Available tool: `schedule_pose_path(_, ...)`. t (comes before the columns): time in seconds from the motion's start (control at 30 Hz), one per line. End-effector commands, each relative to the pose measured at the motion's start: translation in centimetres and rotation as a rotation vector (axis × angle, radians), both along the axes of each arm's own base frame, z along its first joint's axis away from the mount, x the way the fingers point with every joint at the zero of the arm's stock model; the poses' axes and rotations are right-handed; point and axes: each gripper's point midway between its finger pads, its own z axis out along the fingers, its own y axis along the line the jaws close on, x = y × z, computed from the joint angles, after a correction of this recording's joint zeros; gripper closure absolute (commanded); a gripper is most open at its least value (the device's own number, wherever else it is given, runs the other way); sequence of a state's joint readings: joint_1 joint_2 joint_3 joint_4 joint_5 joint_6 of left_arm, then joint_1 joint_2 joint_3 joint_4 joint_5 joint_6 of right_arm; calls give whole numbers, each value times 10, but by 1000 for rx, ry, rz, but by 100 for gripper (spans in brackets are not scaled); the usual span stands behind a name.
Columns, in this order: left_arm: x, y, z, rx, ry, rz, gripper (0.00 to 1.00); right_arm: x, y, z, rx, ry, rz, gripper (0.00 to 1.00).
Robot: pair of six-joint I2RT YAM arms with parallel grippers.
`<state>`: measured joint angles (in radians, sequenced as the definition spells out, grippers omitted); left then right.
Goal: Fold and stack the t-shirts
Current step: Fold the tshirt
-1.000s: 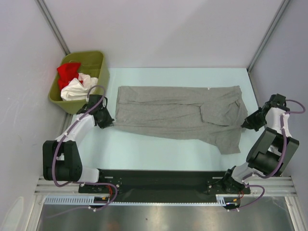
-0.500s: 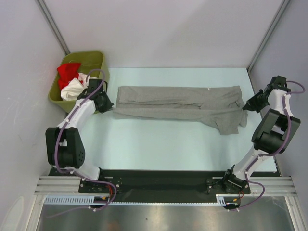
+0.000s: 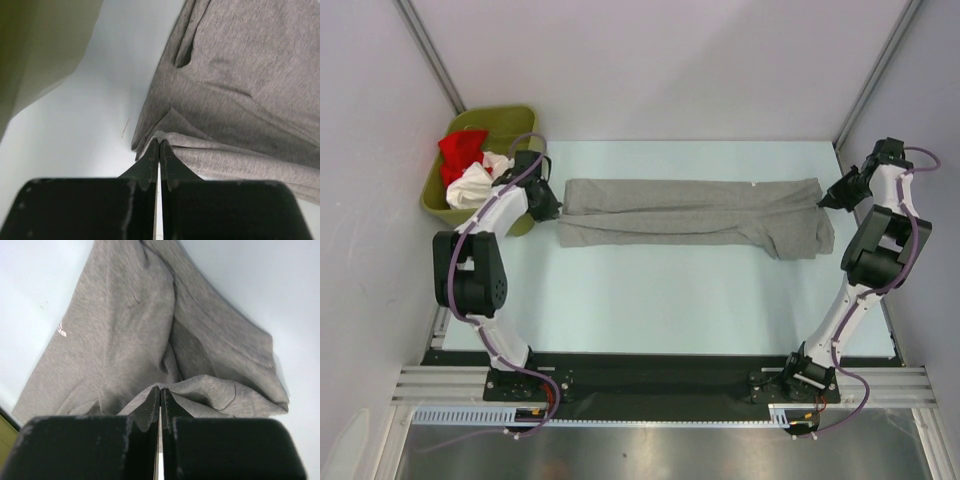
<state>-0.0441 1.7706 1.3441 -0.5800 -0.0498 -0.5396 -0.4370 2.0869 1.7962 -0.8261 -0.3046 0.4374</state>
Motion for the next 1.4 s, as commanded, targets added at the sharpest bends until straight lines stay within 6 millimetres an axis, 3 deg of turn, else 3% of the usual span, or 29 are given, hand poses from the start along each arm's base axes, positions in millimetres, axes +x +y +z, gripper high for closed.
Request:
schedule_pose_path(0.0,20,0,11,20,-41,2,100,18,-5,8,-1,-35,-2,100)
schedule_pose_path(0.23,39,-4,1,24,-19,4,100,33,-5,-8,28,-20,-1,100)
schedule_pose_path(0.5,47,-1,-17,68,30,9,99,39,-7,-24,46,-3,-6,100)
schedule_pose_path(0.6,50,3,-23,101,53,18,97,42,-9,-32,47,7,-4,93)
schedule_pose_path(0.67,52,3,-19,126,54,8,85,43,-10,-32,41,9,-1,80)
schedule_pose_path(0.7,53,6,-17,160,52,11,75,43,-11,-37,40,20,0,75)
schedule_pose_path(0.8,61,-2,11,219,-12,-31,61,49,-16,-21,5,3,2,59)
schedule_pose_path(0.83,64,-5,32,227,-55,-42,59,51,-18,-8,-27,-9,1,51)
schedule_pose_path(0.9,63,-15,55,236,-103,-74,55,49,-22,6,-89,-1,-9,47)
schedule_pose_path(0.93,60,-21,72,225,-139,-89,54,50,-22,26,-119,-33,-13,46)
schedule_pose_path(1.03,46,-46,94,190,-182,-171,55,47,-3,52,-163,-65,17,43)
schedule_pose_path(1.07,41,-58,94,181,-183,-211,55,49,18,57,-167,-74,60,43)
schedule_pose_path(1.17,22,-82,79,126,-145,-290,64,37,58,56,-165,-58,121,41)
schedule_pose_path(1.2,16,-89,66,104,-129,-316,66,40,84,56,-167,-74,159,42)
schedule_pose_path(1.27,9,-109,56,37,-116,-383,67,32,114,58,-146,-89,206,42)
schedule_pose_path(1.3,5,-115,47,14,-96,-405,68,28,147,48,-114,-89,267,41)
schedule_pose_path(1.37,2,-131,40,-11,-87,-464,67,19,174,42,-105,-79,300,43)
